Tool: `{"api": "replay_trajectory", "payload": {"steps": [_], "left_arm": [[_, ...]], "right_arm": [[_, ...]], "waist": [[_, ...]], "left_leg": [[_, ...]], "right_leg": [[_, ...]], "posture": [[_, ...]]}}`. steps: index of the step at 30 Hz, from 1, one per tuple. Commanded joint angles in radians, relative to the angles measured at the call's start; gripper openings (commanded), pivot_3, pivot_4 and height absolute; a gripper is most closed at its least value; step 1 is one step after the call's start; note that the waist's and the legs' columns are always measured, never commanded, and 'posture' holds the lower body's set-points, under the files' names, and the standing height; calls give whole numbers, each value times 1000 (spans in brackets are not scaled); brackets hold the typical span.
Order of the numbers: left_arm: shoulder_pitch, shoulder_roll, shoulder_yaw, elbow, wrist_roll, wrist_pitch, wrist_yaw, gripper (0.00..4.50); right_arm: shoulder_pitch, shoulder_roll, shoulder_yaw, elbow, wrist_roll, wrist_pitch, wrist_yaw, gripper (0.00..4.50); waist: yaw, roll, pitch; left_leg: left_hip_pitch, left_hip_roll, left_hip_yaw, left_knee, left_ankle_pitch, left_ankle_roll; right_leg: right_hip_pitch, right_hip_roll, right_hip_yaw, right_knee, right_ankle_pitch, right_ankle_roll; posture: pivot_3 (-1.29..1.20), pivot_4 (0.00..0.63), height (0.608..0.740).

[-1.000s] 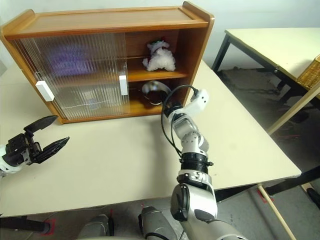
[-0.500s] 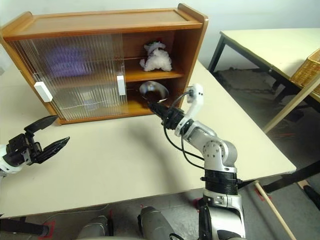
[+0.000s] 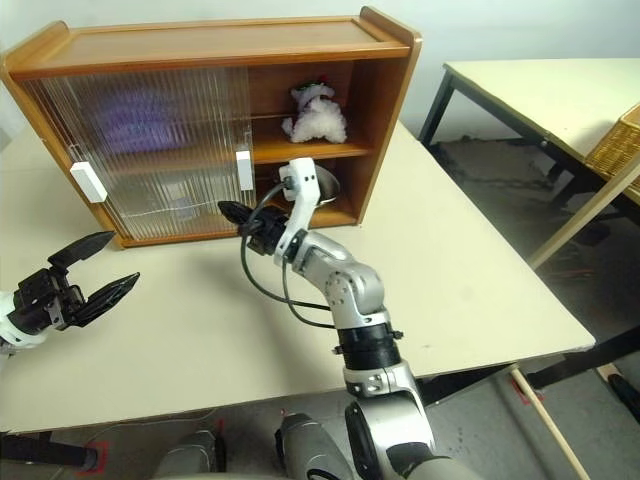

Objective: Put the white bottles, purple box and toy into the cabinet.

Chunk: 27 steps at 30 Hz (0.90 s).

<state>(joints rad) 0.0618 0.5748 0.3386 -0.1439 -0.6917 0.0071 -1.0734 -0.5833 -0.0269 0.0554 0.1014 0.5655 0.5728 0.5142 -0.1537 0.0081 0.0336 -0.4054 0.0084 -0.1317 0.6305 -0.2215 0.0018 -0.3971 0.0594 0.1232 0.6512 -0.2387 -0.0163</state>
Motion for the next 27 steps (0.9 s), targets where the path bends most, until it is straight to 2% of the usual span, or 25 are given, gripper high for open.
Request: {"api": "replay_trajectory", "payload": {"steps": [1, 7, 12, 18, 27], "left_arm": [[4, 1, -6, -3, 22, -5, 1, 4500], [-4, 5, -3, -1, 22, -1, 1, 4500], [-13, -1, -20, -4, 26, 3, 3, 4500], [-22, -5, -26, 8, 30, -2, 0, 4500], [-32, -3, -28, 23, 30, -4, -10, 4500]], "right_arm": [[-38, 33, 4, 74, -62, -83, -24, 22], [-67, 51, -13, 152, -99, -168, -7, 22], [-153, 101, -55, 276, -124, -259, -45, 22], [-154, 74, -17, 335, -220, -322, -50, 22], [-137, 32, -74, 353, -266, -376, -121, 22]], "waist": [[6, 0, 0], [17, 0, 0], [17, 0, 0], [19, 0, 0], [21, 0, 0]], "left_leg": [[-2, 0, 0, 0, 0, 0], [-3, 0, 0, -2, -1, -1], [-3, 1, 0, -2, -1, -1], [-3, 1, 0, -2, -1, -1], [-4, 1, 0, -1, -1, -1]], "right_leg": [[-2, 0, 0, 0, 0, -1], [-4, -1, -1, 0, 0, -3], [-5, -1, -1, 0, 2, -5], [-5, -1, -1, 0, 2, -5], [-5, -1, -1, 0, 3, -4]], "posture": [[-145, 52, 740], [-147, 53, 740], [-146, 54, 740], [-145, 53, 740], [-161, 47, 740]]}}
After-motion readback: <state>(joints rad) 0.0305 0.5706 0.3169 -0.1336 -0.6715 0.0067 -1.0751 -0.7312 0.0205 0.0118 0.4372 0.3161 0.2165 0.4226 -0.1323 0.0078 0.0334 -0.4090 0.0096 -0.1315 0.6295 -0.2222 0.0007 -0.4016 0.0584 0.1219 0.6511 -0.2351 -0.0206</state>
